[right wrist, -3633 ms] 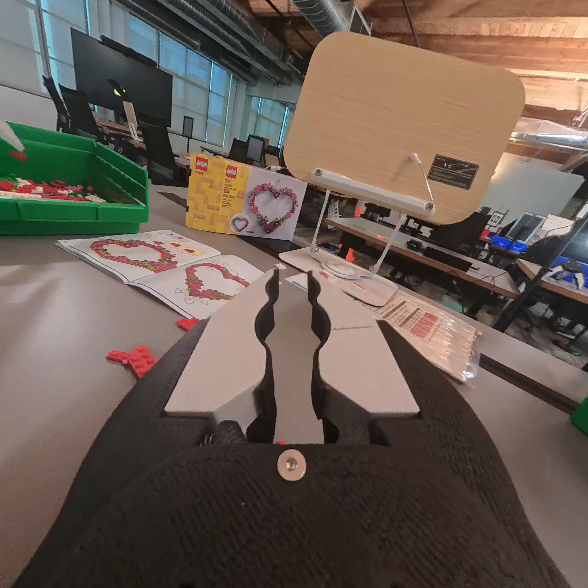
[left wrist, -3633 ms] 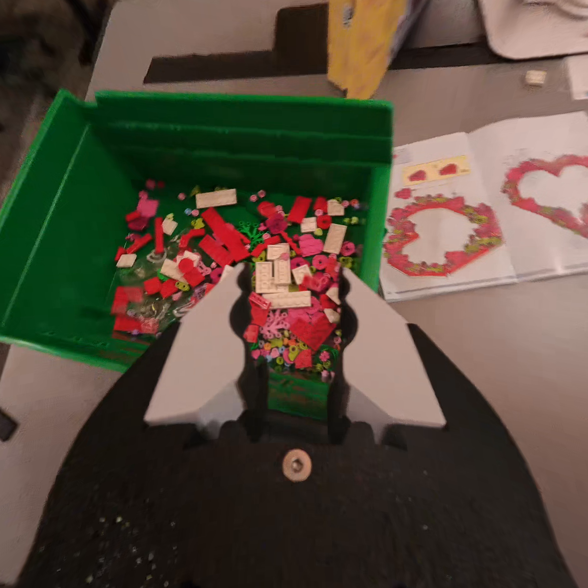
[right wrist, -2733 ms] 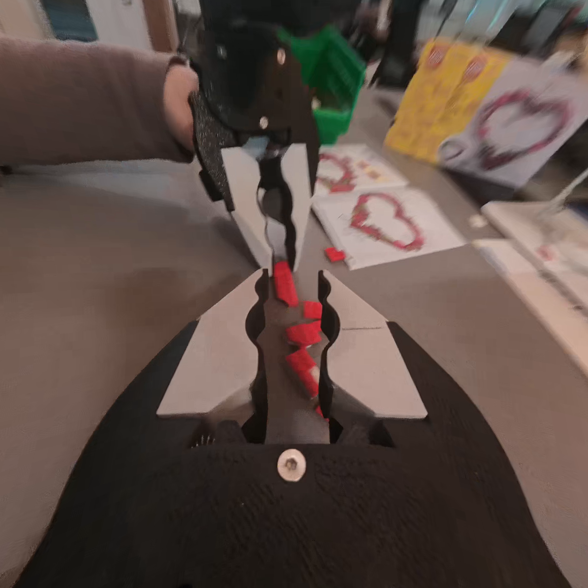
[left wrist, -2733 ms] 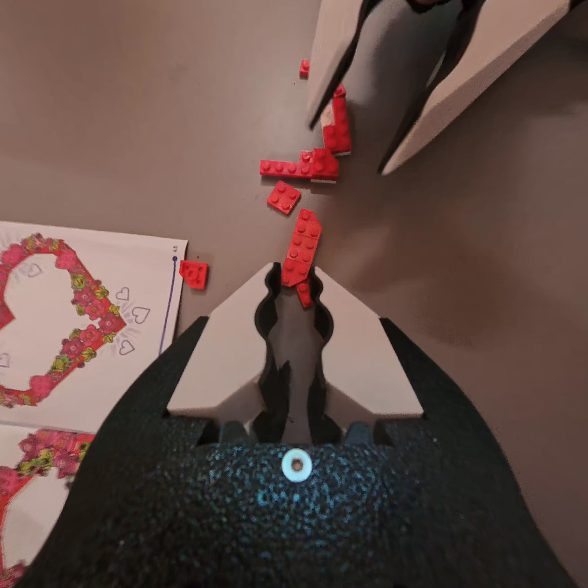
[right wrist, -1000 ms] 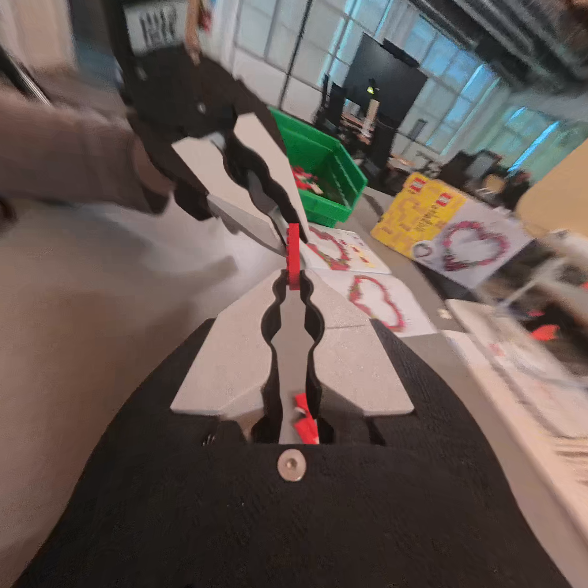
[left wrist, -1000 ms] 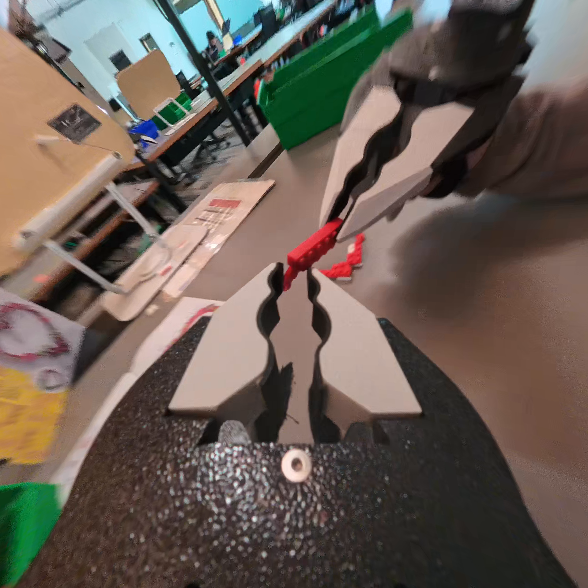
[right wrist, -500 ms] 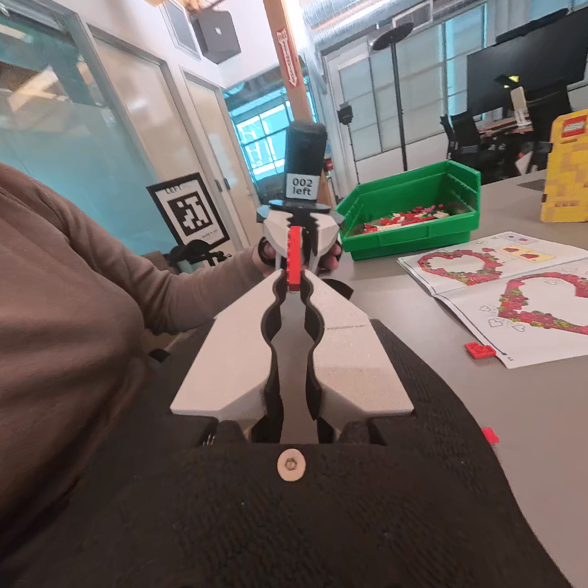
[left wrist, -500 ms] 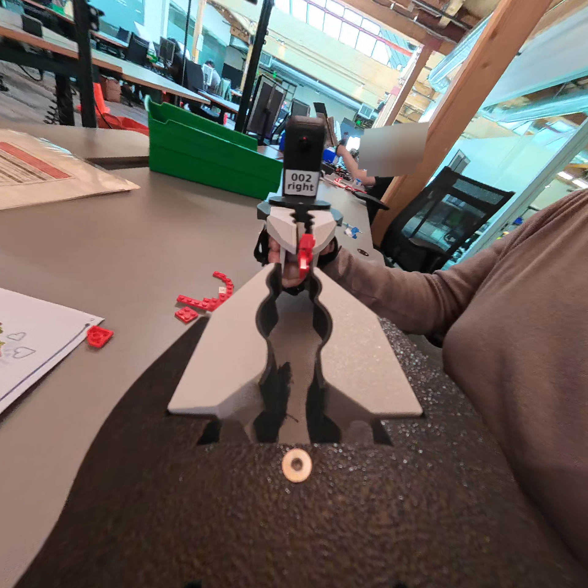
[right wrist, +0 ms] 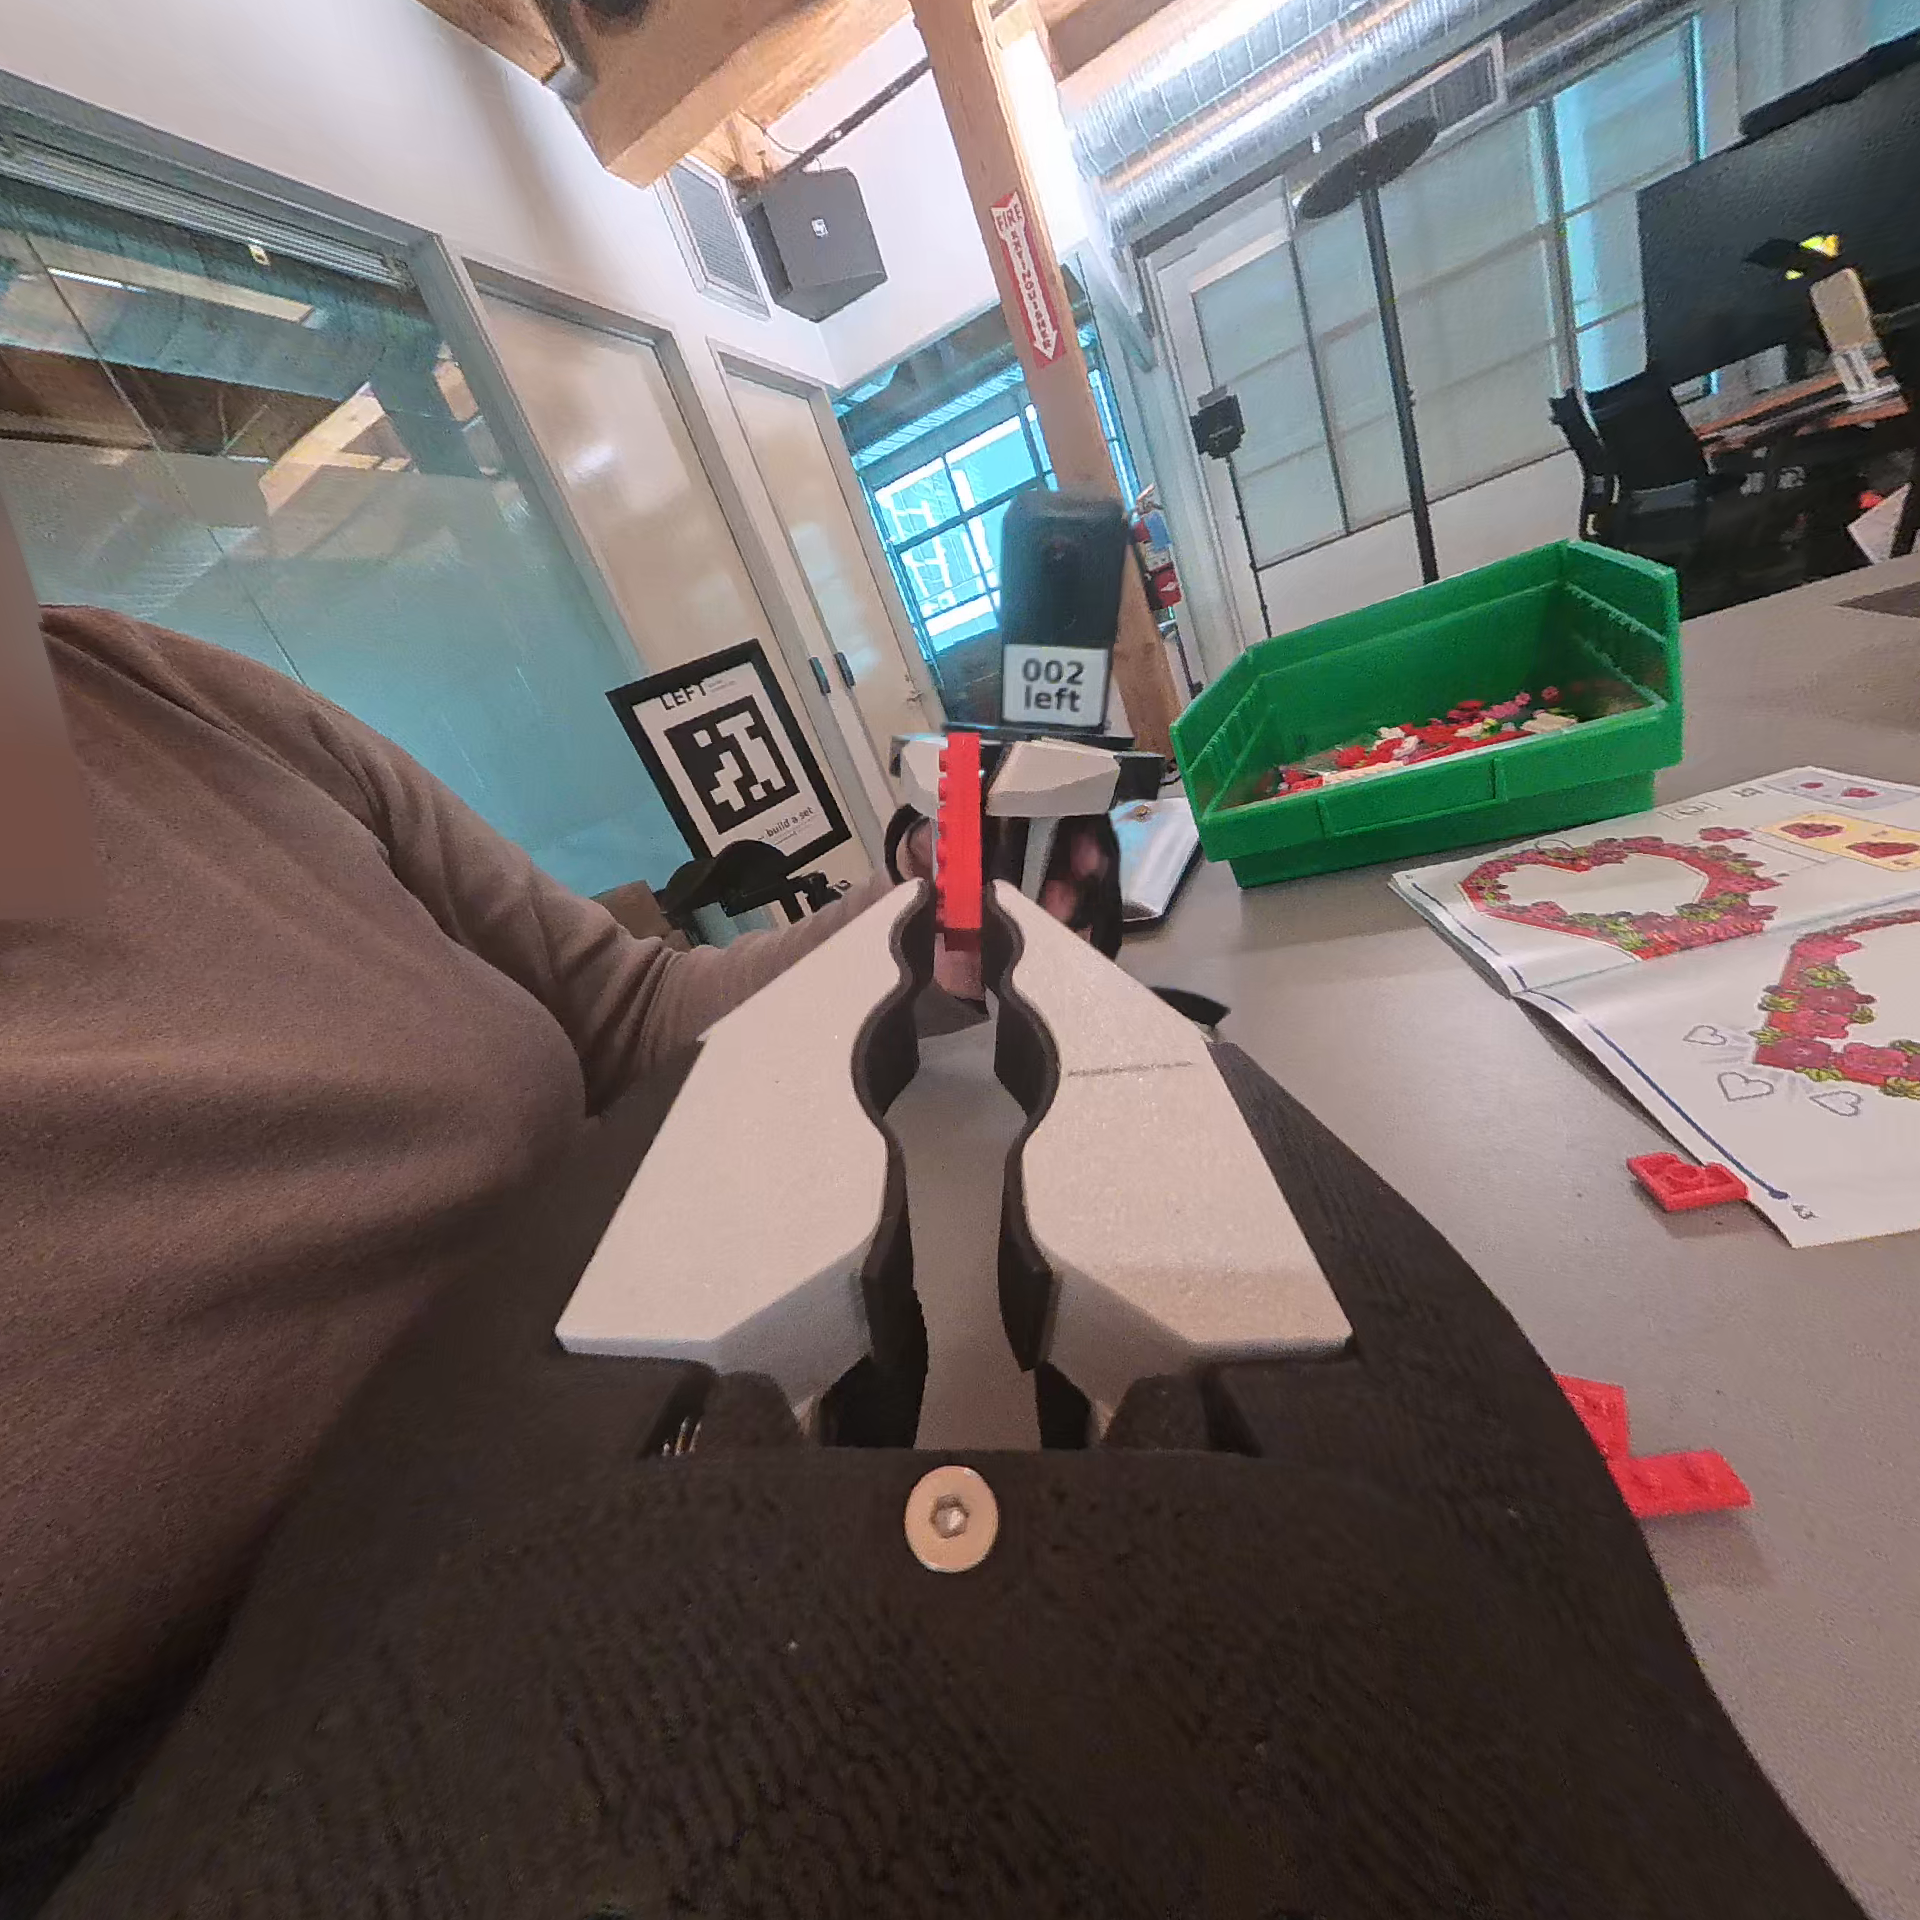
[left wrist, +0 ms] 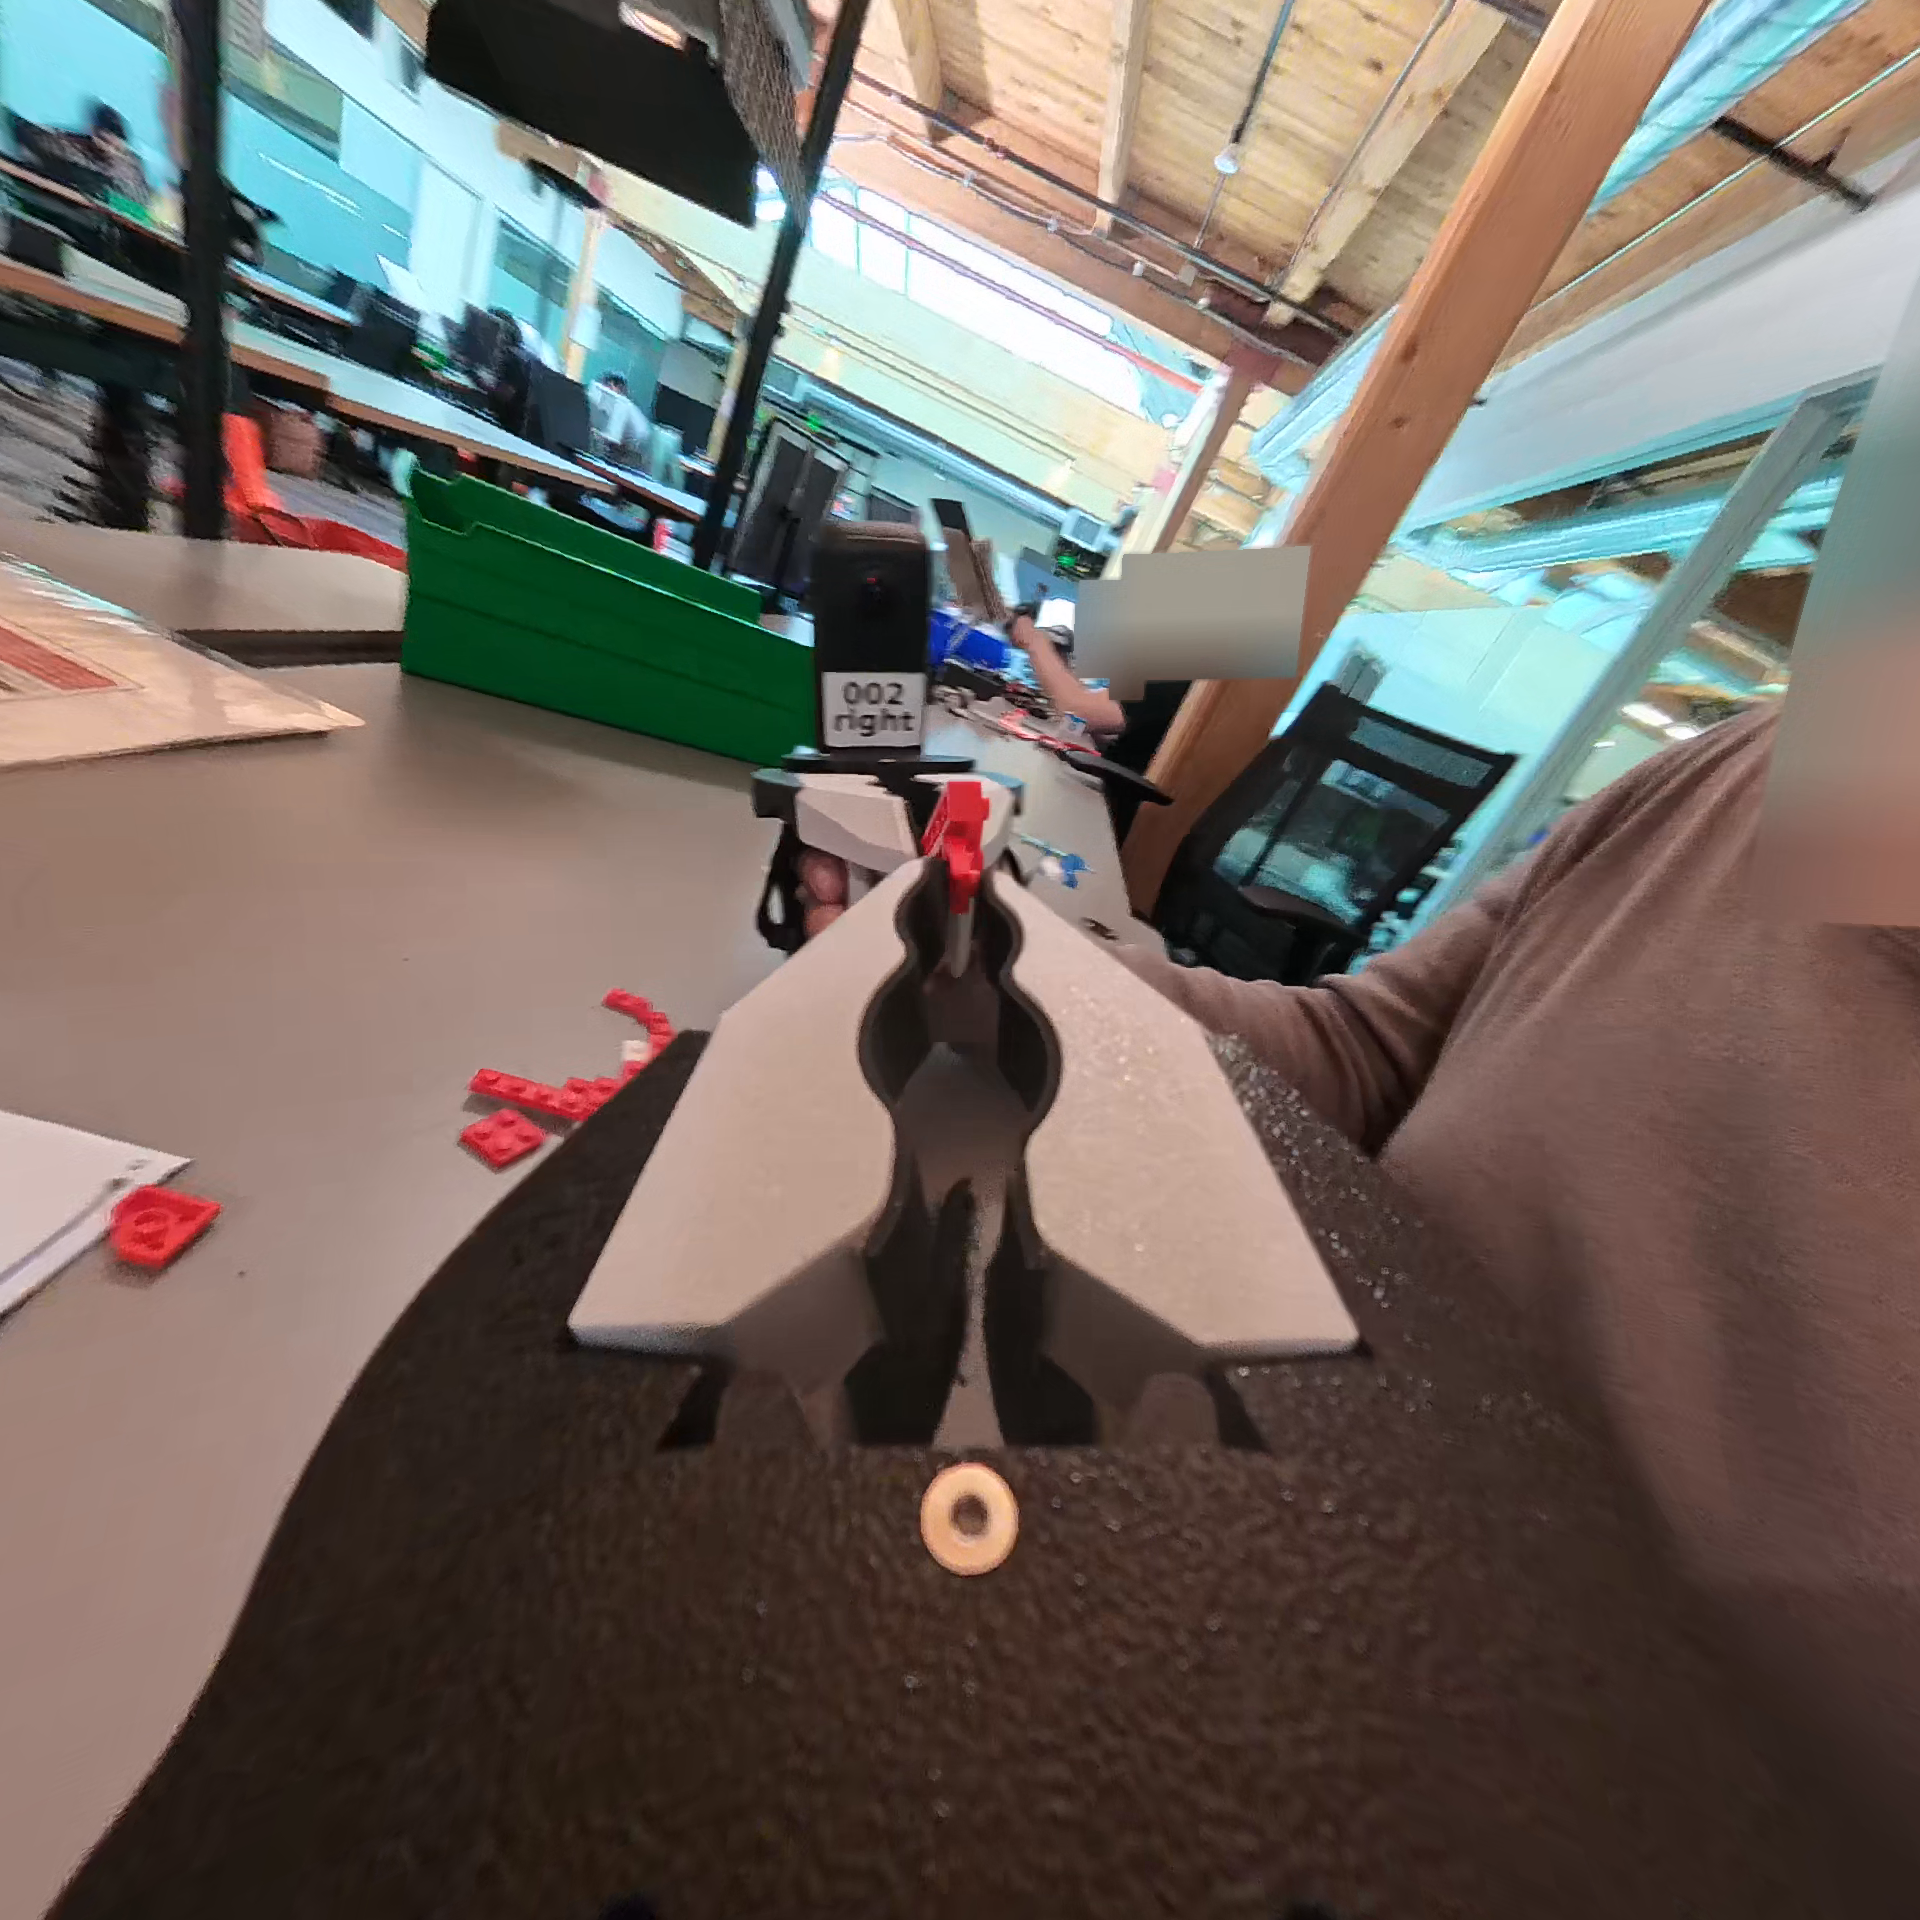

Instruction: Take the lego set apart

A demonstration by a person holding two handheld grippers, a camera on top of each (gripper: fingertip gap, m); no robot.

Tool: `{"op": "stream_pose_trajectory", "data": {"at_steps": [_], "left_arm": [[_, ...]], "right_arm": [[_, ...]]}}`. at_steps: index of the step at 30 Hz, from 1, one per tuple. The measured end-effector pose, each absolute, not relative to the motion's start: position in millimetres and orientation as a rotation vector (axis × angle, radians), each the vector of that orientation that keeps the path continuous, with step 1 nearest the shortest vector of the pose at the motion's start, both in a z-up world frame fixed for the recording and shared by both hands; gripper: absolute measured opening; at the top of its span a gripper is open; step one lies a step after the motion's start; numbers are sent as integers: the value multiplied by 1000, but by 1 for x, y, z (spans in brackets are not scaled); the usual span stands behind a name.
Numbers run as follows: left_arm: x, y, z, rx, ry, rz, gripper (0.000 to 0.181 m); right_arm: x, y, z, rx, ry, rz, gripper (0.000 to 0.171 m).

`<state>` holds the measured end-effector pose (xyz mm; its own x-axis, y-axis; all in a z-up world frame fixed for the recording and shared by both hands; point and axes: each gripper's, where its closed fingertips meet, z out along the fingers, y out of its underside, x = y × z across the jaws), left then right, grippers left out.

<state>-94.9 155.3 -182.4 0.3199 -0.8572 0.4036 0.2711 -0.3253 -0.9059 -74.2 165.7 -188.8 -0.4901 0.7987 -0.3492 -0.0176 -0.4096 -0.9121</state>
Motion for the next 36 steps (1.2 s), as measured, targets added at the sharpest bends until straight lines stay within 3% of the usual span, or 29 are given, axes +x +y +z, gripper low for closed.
{"op": "stream_pose_trajectory", "data": {"at_steps": [2, 4, 6, 11, 14, 20, 26, 36], "left_arm": [[-101, 166, -188, -1531, 507, -1195, 2], [-109, 180, -201, -1656, 403, -1115, 2], [-112, 189, -221, -1798, 363, -982, 3], [-103, 191, -241, -1943, 370, -893, 3], [-103, 193, -246, -1978, 386, -858, 3], [-95, 180, -260, -2009, 612, -768, 2], [-79, 166, -243, -1883, 582, -1084, 2], [-99, 174, -239, -1848, 406, -1139, 3]], "right_arm": [[-79, 179, -187, -1143, -1178, 1802, 8], [-84, 195, -189, -1167, -1150, 1527, 36], [-90, 200, -200, -1189, -1230, 1207, 47], [-109, 197, -238, -1254, -1466, 707, 40], [-112, 201, -248, -1266, -1500, 559, 20], [-102, 185, -264, -1388, -1591, 1020, 16], [-87, 169, -244, -1293, -1527, 1489, 16], [-86, 179, -215, -1061, -1387, 1261, 15]]}}
